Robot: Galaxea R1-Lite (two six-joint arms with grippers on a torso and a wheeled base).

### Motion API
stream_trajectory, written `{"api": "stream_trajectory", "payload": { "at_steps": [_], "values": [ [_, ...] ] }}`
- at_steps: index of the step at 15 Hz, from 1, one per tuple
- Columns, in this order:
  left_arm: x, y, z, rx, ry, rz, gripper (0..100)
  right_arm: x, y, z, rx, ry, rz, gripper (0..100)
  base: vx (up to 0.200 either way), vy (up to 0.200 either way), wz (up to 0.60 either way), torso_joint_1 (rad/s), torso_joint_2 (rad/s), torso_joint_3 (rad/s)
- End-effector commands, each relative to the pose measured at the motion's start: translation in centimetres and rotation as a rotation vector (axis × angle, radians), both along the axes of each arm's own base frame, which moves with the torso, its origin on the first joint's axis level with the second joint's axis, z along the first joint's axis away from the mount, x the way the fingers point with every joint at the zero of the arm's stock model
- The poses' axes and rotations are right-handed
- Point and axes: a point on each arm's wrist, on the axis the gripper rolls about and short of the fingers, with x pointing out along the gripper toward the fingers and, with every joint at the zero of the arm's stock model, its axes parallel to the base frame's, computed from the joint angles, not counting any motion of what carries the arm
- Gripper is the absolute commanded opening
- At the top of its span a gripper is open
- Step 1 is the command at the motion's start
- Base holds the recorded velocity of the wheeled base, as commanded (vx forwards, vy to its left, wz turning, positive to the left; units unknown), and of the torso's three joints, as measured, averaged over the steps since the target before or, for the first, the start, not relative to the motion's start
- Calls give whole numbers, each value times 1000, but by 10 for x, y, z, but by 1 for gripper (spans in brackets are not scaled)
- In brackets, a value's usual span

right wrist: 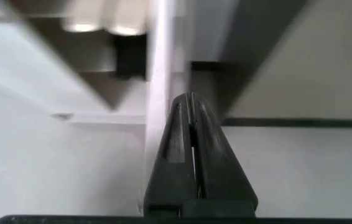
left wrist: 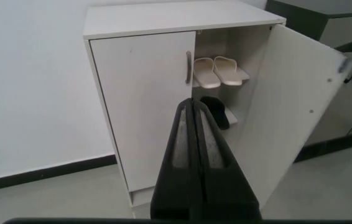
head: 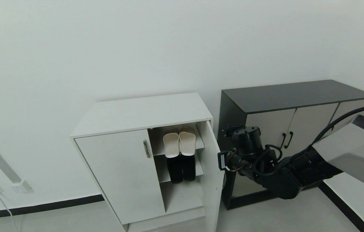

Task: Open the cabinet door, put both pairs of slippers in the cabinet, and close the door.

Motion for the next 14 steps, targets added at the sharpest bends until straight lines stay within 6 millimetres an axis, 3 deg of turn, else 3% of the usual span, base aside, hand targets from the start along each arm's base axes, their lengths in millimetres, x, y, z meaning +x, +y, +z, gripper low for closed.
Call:
{"api": "stream_trajectory", "payload": {
  "at_steps": [1,7,14],
  "values": [
    [0,0,0,0,1,0,0,-13,7,13,23,-20,36,0,0,0,0,0,0,0],
    [0,0,0,0,1,0,0,-28,-11,36,63,-28,103,0,0,0,0,0,0,0],
    [0,0,0,0,1,0,0,-39,-14,29,56,-11,123,0,0,0,600,0,4,1]
  ]
}}
